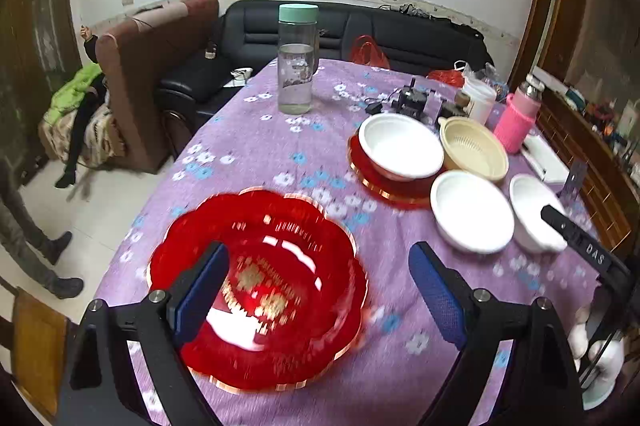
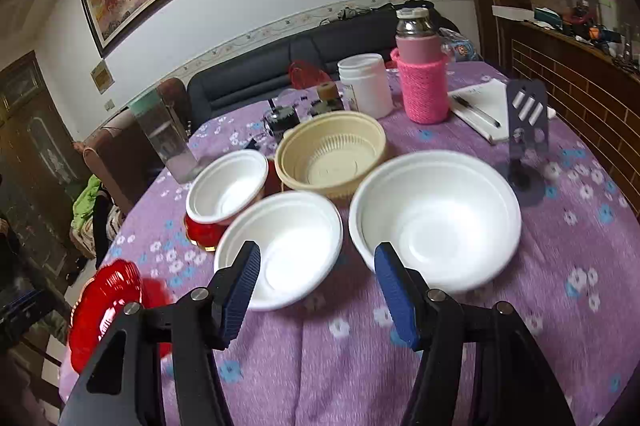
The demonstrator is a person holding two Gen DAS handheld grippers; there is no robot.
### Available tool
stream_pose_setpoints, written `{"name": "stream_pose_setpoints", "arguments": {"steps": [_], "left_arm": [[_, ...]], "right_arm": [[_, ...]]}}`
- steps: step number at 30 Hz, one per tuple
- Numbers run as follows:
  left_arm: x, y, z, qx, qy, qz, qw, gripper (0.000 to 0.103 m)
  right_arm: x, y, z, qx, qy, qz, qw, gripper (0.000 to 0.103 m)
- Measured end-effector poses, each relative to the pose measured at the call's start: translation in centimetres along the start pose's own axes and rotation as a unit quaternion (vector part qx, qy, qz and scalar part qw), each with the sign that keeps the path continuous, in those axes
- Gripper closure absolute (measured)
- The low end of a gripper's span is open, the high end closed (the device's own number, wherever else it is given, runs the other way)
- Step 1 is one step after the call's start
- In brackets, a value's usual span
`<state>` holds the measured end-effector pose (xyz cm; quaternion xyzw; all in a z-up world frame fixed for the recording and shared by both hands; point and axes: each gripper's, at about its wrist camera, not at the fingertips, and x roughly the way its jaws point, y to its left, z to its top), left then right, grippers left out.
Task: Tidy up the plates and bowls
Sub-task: 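Move both grippers to the white bowl resting on the red plate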
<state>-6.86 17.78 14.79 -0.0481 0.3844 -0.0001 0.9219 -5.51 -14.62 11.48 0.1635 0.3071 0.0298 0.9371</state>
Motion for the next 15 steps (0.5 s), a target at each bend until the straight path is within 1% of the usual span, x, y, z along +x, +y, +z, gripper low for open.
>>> {"name": "stream_pose_setpoints", "arguments": {"steps": [5, 7, 9, 12, 15], "left_arm": [[2.1, 1.1, 2.8, -0.035, 0.012, -0.016, 0.9992, 0.012], [2.8, 1.6, 3.8, -0.051, 0.018, -0.026, 0.9982, 0.012], [3.7, 1.8, 4.8, -0.064, 0.024, -0.043, 0.9967, 0.012], [5.3, 1.2, 5.8, -0.068, 0.036, -0.059, 0.9953, 0.012], [7.4, -0.1, 6.4, -0.054, 0.054, -0.072, 0.9945, 0.012]], "right_arm": [[1.2, 0.3, 1.9, 0.004, 0.007, 0.019, 1.000, 0.039], [2.2, 0.7, 2.4, 0.005, 0.016, 0.029, 0.999, 0.039], [3.4, 1.0, 2.9, 0.005, 0.030, 0.046, 0.998, 0.039], [5.9, 1.3, 3.4, 0.015, 0.062, 0.067, 0.996, 0.039], [8.2, 1.3, 3.5, 0.033, 0.093, 0.086, 0.991, 0.039]]}}
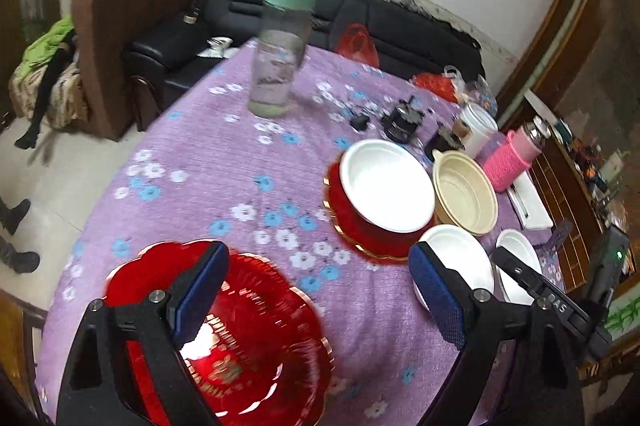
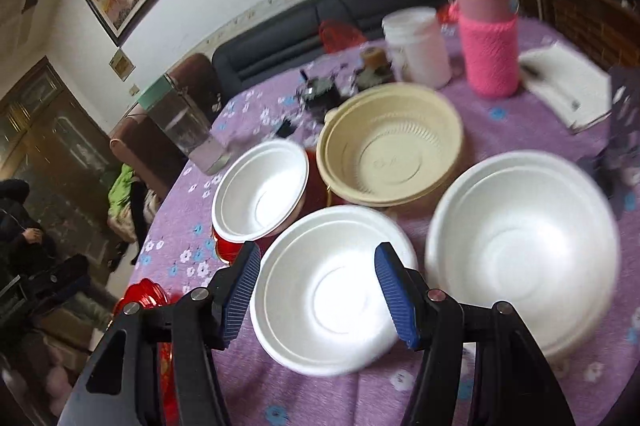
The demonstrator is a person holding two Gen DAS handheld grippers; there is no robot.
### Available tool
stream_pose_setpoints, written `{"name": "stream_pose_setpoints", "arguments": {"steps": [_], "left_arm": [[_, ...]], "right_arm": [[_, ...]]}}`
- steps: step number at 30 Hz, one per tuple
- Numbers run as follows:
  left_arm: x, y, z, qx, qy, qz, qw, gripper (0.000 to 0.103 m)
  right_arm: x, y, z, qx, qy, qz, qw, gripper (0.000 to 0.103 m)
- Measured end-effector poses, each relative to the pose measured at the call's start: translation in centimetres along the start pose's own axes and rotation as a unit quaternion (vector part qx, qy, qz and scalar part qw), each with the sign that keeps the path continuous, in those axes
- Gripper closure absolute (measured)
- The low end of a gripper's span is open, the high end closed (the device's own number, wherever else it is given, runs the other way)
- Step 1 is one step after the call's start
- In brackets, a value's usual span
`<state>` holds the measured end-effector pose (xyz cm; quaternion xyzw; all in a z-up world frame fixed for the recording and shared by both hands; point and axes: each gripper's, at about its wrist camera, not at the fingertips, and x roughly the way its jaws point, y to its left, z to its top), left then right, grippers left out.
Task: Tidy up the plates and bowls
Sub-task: 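Move both grippers to the white bowl resting on the red plate, then close both grippers on the white bowl rim and lift it off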
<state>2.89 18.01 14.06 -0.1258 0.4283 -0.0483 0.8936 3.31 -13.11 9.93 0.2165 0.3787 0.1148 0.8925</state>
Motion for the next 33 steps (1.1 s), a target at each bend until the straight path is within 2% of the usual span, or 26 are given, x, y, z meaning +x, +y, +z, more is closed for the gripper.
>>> {"name": "stream_pose_setpoints", "arguments": {"steps": [9, 16, 23, 25, 31, 32, 33], "left_arm": [[8.1, -2.1, 3.1, 0.003, 0.056, -0.037, 0.9978, 0.014], [12.8, -2.2, 4.6, -0.018, 0.091, -0.056, 0.9941, 0.034], [15.5, -2.1, 5.2, -0.023, 0.106, -0.042, 0.9932, 0.037], [16.3, -2.0, 5.1, -0.027, 0.119, -0.052, 0.9912, 0.047], [17.3, -1.7, 4.8, -0.037, 0.134, -0.067, 0.9880, 0.057], [17.3, -1.7, 4.7, -0.037, 0.135, -0.069, 0.9877, 0.058], [17.3, -1.7, 4.7, -0.035, 0.136, -0.067, 0.9879, 0.058]], "right_arm": [[5.9, 1.3, 2.7, 0.011, 0.059, 0.026, 0.998, 0.039], [9.4, 3.1, 4.1, -0.004, 0.087, 0.008, 0.996, 0.039], [11.5, 3.4, 4.6, -0.002, 0.100, -0.007, 0.995, 0.045], [12.0, 3.4, 4.8, 0.000, 0.104, -0.011, 0.995, 0.049], [13.5, 3.3, 4.7, 0.009, 0.118, -0.009, 0.993, 0.076], [13.6, 3.3, 4.6, 0.011, 0.119, -0.007, 0.993, 0.084], [13.7, 3.3, 4.5, 0.014, 0.120, -0.002, 0.993, 0.085]]}}
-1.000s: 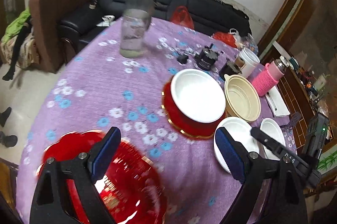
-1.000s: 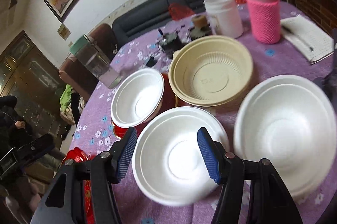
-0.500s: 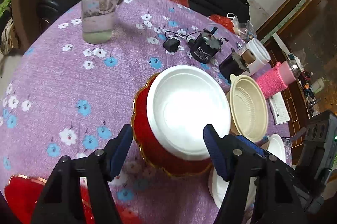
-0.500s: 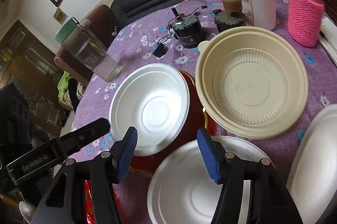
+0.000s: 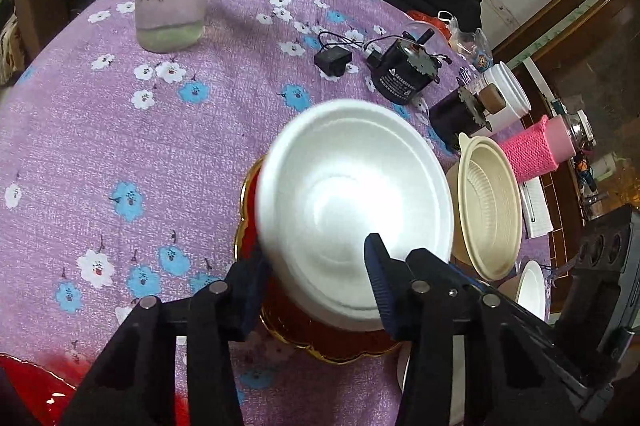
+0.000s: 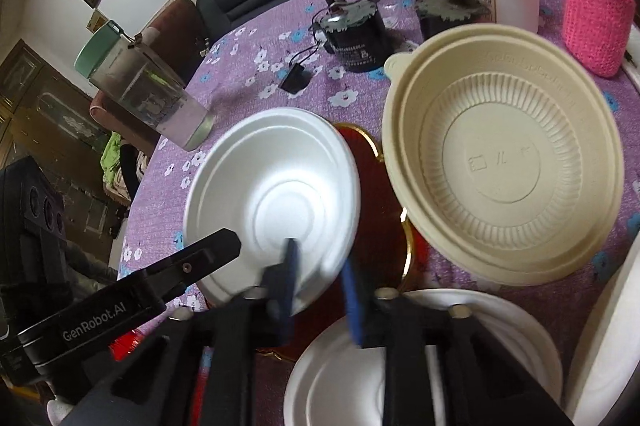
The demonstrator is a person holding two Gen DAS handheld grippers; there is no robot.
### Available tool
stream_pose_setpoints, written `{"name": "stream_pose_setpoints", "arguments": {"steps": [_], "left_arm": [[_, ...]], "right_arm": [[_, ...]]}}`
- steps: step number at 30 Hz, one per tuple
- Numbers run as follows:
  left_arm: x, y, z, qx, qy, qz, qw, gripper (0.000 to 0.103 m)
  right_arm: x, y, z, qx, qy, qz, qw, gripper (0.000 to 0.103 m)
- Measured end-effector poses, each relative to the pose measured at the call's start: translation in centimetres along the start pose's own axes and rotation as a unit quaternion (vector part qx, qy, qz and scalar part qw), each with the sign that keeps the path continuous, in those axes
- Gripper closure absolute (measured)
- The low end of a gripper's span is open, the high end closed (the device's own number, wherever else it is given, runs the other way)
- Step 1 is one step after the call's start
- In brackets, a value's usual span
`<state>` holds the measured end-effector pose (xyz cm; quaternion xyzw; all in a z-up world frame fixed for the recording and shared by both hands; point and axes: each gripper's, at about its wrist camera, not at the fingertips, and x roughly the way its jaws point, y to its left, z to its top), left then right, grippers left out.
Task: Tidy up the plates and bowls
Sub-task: 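Close both grippers on the white bowl rim and lift it off, then carry the white bowl over and lower it onto the red wedding plate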
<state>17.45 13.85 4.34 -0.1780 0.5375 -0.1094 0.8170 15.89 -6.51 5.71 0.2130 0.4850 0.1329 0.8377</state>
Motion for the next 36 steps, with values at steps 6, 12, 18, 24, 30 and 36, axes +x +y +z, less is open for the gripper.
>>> {"name": "stream_pose_setpoints", "arguments": {"steps": [6, 12, 18, 24, 30, 36], "left_arm": [[-0.5, 0.0, 0.1, -0.001, -0.010, -0.001, 1.0000, 0.058], [-2.7, -0.1, -0.4, 0.006, -0.032, 0.003, 0.9995, 0.066], [-6.8, -0.1, -2.8, 0.021, -0.066, 0.021, 0.9974, 0.074], [-11.3, 1.3, -6.7, 0.017, -0.100, 0.033, 0.9943, 0.076], [-15.8, 4.2, -11.3, -0.007, -0.136, 0.062, 0.9887, 0.076], [-18.3, 8.1, -15.3, -0.038, -0.149, 0.087, 0.9843, 0.076]], "right_arm": [[-1.1, 0.7, -0.3, -0.015, -0.018, 0.010, 1.000, 0.085], [-2.9, 2.2, -1.0, -0.039, -0.034, 0.014, 0.999, 0.085], [-5.0, 3.9, -3.0, -0.057, -0.041, 0.026, 0.997, 0.085], [-6.7, 6.6, -6.4, -0.077, -0.033, 0.051, 0.995, 0.085], [-7.6, 10.5, -10.2, -0.111, -0.016, 0.079, 0.990, 0.085], [-6.6, 14.2, -14.3, -0.149, 0.013, 0.089, 0.985, 0.085]]}}
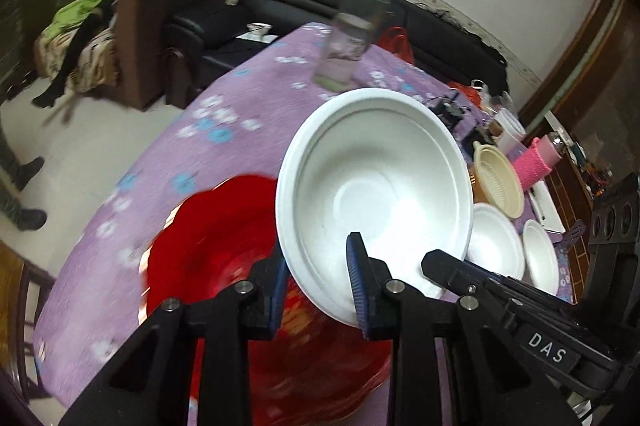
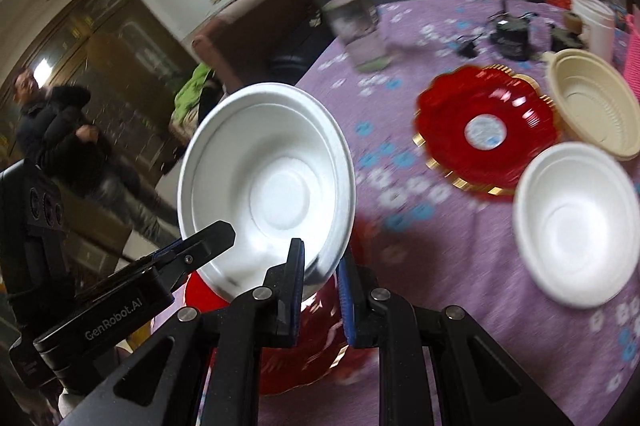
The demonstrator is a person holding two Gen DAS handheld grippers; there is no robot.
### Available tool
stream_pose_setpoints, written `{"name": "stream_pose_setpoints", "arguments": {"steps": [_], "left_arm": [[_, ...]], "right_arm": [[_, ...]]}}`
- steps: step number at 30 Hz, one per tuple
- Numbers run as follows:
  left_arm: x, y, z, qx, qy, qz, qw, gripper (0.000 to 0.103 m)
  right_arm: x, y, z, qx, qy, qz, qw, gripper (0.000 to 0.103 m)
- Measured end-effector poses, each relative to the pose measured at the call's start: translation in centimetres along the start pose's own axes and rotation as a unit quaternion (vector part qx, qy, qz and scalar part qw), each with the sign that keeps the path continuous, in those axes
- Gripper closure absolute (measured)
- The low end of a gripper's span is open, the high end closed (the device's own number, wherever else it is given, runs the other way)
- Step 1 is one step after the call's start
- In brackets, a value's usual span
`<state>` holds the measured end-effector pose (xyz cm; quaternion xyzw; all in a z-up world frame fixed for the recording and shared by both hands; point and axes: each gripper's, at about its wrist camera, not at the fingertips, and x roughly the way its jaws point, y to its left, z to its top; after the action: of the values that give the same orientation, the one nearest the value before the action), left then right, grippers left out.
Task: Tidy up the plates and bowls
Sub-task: 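Carry the white bowl over and lower it onto the red wedding plate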
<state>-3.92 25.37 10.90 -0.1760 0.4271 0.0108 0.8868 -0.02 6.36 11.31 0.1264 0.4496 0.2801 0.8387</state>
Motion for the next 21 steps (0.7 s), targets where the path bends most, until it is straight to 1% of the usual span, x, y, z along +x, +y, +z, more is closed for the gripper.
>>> {"name": "stream_pose_setpoints", "arguments": {"steps": [4, 8, 12, 14, 15, 17, 18, 19, 21], "left_arm": [[0.3, 2.2, -1.8, -0.010, 0.006, 0.025, 0.9996, 0.076], [1.9, 3.9, -2.9, -0.022, 0.026, 0.043, 0.9985, 0.076], [3.1, 4.5, -3.3, -0.021, 0.040, 0.058, 0.9973, 0.076], [3.4, 4.4, -3.4, -0.015, 0.041, 0.065, 0.9969, 0.076], [3.5, 4.3, -3.5, -0.011, 0.038, 0.073, 0.9966, 0.074], [3.4, 4.0, -3.5, -0.001, 0.027, 0.085, 0.9960, 0.064], [3.3, 4.0, -3.5, 0.000, 0.021, 0.087, 0.9960, 0.054], [3.1, 4.0, -3.5, 0.001, 0.014, 0.089, 0.9959, 0.046], [2.6, 3.9, -3.6, 0.004, -0.001, 0.095, 0.9955, 0.044]], "right_arm": [[2.3, 1.4, -1.8, -0.005, 0.025, -0.001, 1.000, 0.085], [4.3, 1.4, -2.8, -0.005, 0.046, -0.007, 0.999, 0.085], [5.9, 1.4, -3.3, -0.006, 0.058, -0.015, 0.998, 0.085], [6.4, 1.5, -3.5, -0.013, 0.059, -0.025, 0.998, 0.083], [6.6, 1.7, -3.6, -0.021, 0.055, -0.037, 0.998, 0.083], [6.5, 2.0, -3.8, -0.040, 0.043, -0.060, 0.996, 0.083], [6.5, 2.3, -3.9, -0.046, 0.039, -0.067, 0.996, 0.082], [6.4, 2.4, -3.9, -0.053, 0.034, -0.073, 0.995, 0.081], [6.2, 2.7, -4.0, -0.066, 0.020, -0.083, 0.994, 0.075]]}}
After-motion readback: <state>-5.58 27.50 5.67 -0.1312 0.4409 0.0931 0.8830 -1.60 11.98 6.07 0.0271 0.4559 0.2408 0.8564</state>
